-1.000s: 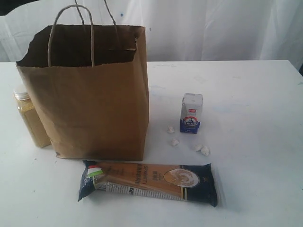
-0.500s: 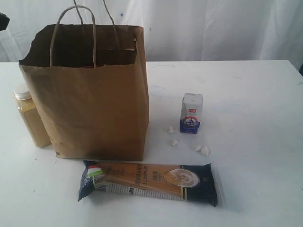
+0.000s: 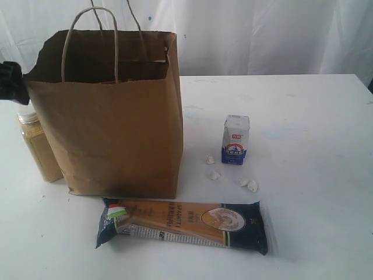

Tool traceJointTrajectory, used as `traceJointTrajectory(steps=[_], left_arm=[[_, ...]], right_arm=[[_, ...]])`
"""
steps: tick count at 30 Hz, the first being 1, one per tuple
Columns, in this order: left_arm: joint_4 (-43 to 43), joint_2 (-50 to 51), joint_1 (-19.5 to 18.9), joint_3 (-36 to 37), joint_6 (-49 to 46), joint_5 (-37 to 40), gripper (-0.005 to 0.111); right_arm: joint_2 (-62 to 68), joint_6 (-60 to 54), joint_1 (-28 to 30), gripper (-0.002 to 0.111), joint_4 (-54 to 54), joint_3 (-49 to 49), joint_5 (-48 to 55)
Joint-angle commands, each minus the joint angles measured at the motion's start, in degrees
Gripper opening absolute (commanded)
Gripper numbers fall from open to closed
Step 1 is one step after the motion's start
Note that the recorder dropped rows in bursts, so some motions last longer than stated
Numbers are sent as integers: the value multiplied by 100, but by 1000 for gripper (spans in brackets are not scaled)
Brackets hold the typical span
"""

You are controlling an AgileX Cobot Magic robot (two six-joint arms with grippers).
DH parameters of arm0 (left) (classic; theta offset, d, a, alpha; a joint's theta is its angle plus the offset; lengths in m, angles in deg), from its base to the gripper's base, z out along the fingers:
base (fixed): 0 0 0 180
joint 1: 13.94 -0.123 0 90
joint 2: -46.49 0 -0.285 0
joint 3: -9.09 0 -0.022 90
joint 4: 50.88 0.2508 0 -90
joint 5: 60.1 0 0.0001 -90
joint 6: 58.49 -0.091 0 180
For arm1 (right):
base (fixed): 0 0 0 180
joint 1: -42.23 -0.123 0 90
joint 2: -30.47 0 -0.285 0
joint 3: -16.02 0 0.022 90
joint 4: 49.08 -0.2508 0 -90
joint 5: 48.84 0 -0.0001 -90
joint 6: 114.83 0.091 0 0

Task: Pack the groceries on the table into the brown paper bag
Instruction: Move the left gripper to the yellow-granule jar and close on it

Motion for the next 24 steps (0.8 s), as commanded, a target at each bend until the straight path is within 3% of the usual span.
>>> traceJointTrajectory(steps=[1, 12, 24], left_arm=[[35, 60, 0, 517, 156, -503, 105], [-231, 178, 0, 1164, 167, -2206, 105], [-636, 674, 268, 1164, 74, -2434, 105]], right_arm=[[-18, -4, 28, 0, 24, 1, -18], [-18, -4, 28, 0, 24, 1, -18], [-18, -4, 28, 0, 24, 1, -18]])
